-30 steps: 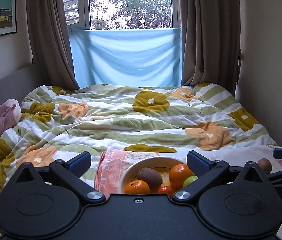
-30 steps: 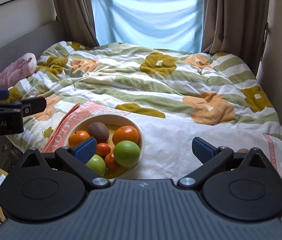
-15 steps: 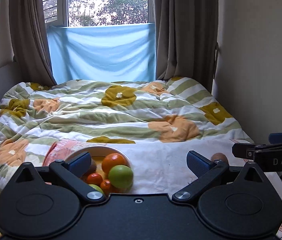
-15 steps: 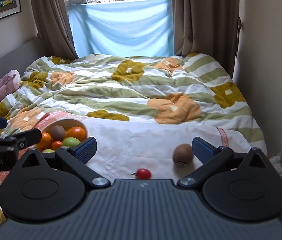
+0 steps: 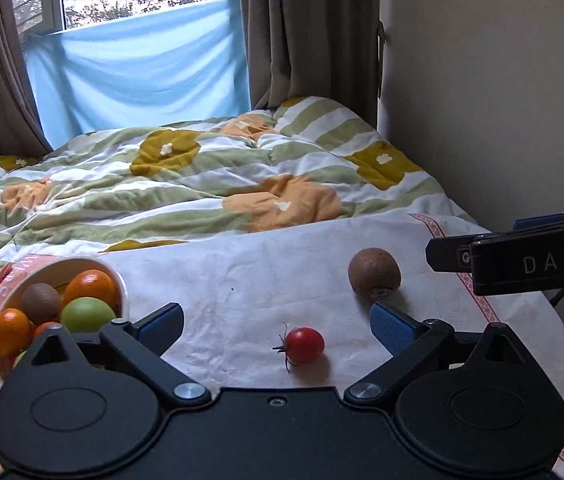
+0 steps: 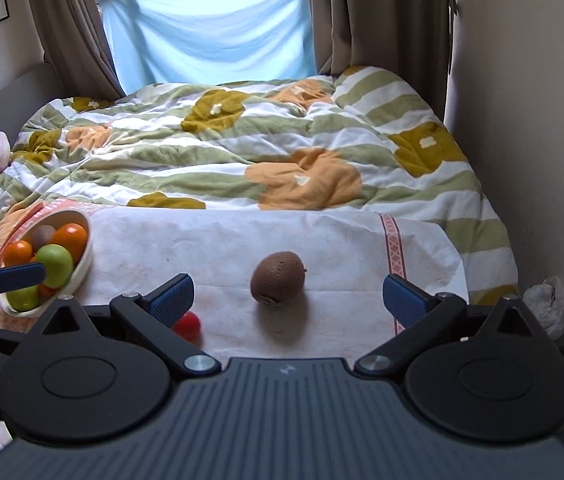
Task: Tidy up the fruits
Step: 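Grasp the red tomato with the left gripper while the right grasps the kiwi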
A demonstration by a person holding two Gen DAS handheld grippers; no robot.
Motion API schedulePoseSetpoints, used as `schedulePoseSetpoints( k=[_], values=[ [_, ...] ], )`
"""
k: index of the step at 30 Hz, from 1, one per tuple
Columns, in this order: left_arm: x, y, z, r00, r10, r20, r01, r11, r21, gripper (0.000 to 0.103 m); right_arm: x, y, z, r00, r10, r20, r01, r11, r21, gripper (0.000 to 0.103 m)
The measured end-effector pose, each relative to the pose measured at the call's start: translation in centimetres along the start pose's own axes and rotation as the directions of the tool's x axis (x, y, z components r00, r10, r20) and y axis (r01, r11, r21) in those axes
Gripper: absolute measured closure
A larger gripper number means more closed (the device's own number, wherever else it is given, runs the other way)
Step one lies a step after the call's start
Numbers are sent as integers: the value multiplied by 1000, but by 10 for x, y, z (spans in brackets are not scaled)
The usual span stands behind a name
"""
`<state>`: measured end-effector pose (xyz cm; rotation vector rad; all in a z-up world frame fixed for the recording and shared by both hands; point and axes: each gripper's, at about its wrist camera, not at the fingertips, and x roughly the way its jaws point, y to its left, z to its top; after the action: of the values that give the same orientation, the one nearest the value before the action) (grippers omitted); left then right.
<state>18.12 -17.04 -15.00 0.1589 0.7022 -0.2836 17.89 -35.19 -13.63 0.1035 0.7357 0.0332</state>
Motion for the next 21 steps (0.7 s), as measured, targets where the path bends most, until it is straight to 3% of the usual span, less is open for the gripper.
schedulePoseSetpoints(
  k=[8, 12, 21],
  values=[
    [59, -21, -13, 997, 9, -74, -1, 994, 107, 18, 52, -14, -4, 999, 20, -33, -19, 1000, 25, 0],
    [72, -27, -18, 995, 9, -102, 6, 989, 149, 32, 70, -14, -3, 999, 35, -37, -34, 999, 13, 0],
    [91, -32, -23, 992, 2, -130, 23, 982, 187, 42, 95, -11, -2, 997, 53, -55, -52, 999, 7, 0]
  ],
)
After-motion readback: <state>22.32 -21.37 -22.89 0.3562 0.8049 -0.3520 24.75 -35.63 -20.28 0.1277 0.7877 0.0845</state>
